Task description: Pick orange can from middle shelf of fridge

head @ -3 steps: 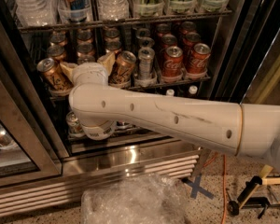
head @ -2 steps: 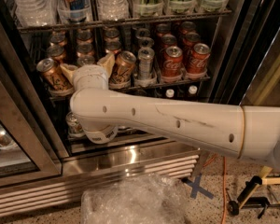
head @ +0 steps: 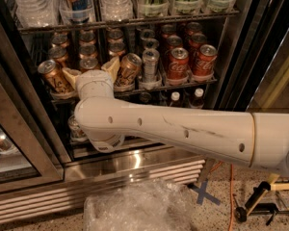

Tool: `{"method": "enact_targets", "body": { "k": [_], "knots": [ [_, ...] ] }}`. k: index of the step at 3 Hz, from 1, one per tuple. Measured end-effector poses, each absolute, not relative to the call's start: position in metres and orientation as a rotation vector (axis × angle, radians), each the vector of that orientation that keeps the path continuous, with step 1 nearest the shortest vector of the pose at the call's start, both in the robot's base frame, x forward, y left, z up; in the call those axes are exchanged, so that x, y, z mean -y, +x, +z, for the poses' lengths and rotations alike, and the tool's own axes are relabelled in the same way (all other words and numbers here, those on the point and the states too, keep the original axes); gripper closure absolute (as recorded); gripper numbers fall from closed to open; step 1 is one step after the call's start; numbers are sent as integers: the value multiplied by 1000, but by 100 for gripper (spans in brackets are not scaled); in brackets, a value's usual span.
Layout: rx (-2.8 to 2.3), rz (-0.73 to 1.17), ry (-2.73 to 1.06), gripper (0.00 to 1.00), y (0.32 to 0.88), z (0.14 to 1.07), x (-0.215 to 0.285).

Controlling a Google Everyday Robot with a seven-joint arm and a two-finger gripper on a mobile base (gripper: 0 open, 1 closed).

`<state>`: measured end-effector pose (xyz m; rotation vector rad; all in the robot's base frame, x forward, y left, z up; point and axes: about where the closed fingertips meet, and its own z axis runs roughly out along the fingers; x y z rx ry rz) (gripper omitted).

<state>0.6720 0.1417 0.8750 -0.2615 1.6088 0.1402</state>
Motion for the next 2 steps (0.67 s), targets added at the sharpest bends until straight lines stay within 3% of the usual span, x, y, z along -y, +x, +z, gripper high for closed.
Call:
{"method": "enact_targets", "body": {
  "k": [2],
  "knots": [
    [-1608, 167, -266, 42, 669, 874, -140]
  ]
}}
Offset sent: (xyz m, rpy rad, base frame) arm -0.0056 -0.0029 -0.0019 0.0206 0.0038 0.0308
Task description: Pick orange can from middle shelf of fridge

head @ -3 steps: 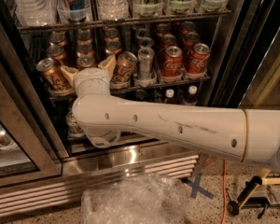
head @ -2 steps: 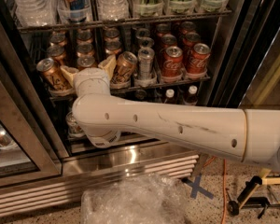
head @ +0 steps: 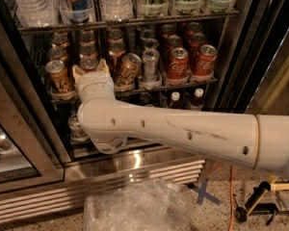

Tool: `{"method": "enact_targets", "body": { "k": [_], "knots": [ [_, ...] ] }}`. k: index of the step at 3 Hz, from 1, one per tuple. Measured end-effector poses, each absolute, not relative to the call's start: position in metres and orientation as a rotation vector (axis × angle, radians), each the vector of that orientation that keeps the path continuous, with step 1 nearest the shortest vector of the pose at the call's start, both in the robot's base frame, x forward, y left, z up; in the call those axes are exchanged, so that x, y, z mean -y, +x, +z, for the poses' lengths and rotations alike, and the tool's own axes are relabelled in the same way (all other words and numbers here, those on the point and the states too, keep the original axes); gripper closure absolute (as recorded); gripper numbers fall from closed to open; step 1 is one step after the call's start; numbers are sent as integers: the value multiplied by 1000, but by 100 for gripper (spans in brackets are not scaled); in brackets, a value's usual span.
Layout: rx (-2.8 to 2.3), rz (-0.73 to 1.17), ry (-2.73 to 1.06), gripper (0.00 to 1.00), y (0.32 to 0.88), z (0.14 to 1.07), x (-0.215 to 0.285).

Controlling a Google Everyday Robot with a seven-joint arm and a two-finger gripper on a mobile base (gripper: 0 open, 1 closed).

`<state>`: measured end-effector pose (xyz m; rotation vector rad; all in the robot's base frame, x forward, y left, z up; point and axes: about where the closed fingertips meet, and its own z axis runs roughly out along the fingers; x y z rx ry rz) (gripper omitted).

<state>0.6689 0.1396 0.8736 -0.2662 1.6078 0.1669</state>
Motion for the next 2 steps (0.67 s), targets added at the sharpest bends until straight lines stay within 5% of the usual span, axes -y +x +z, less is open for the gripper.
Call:
{"method": "enact_targets", "body": {
  "k": [2],
  "knots": [
    [-1607, 172, -266, 88, 669, 873, -139]
  ]
}}
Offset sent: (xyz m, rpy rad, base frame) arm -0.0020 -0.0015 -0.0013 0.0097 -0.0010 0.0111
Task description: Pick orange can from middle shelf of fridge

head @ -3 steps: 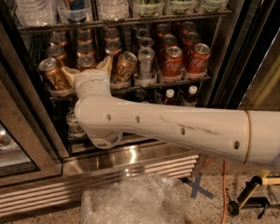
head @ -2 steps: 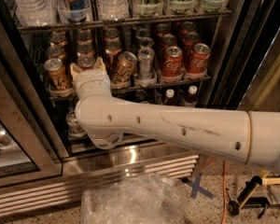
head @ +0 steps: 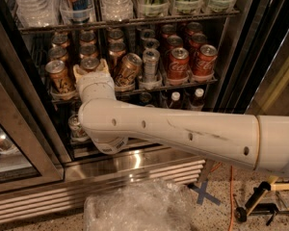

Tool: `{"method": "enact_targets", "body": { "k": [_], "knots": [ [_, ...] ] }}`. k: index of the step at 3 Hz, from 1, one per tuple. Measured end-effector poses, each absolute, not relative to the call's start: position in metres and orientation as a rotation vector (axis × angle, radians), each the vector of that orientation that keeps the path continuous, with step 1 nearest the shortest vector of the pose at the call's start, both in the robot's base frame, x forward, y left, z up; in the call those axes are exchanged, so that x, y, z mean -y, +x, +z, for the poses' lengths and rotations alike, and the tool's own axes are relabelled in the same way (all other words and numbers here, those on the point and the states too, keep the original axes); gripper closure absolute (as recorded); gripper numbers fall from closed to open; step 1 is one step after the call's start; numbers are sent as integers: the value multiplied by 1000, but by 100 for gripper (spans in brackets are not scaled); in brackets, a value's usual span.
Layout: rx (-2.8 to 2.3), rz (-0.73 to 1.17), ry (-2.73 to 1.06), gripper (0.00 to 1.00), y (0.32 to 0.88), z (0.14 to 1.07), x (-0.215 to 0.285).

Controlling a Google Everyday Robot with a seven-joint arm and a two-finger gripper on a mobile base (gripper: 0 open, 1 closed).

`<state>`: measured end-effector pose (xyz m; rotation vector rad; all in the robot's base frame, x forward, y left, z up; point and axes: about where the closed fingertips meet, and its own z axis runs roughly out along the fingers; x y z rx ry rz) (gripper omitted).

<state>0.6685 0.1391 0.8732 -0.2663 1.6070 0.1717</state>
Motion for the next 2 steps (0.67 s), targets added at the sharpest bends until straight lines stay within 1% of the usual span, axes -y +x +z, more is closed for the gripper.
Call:
{"method": "enact_targets", "body": {
  "k": [1, 2],
  "knots": [
    [-1604, 175, -280, 100, 667, 872, -139],
    [-1604, 174, -285, 100, 666, 871, -139]
  ]
}}
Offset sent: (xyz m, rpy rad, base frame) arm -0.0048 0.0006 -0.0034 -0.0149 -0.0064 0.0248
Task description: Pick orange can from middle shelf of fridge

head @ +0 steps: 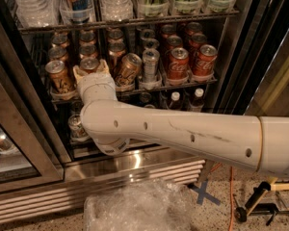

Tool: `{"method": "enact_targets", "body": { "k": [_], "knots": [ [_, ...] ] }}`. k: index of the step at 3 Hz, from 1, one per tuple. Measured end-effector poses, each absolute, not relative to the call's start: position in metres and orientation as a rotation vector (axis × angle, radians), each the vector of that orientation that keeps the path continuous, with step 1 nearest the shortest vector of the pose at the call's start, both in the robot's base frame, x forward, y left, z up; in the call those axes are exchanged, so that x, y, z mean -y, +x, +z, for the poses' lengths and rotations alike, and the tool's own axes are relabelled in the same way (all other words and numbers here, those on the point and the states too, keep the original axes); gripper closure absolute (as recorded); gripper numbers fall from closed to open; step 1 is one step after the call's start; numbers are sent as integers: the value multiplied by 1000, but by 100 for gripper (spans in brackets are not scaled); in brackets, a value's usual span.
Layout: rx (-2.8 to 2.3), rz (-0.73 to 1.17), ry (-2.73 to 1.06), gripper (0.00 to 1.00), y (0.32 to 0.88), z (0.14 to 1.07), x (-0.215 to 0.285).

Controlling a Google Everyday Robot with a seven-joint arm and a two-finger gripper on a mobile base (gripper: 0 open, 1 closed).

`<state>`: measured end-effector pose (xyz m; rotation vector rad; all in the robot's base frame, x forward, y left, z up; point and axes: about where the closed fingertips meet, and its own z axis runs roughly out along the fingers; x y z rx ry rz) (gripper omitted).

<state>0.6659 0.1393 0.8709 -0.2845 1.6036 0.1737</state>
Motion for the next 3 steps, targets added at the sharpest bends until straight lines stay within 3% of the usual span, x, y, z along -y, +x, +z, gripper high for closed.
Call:
{"method": "enact_targets", "body": {
  "k": [3],
  "knots": [
    [-1530, 171, -316, 100, 648, 910, -147]
  ]
}}
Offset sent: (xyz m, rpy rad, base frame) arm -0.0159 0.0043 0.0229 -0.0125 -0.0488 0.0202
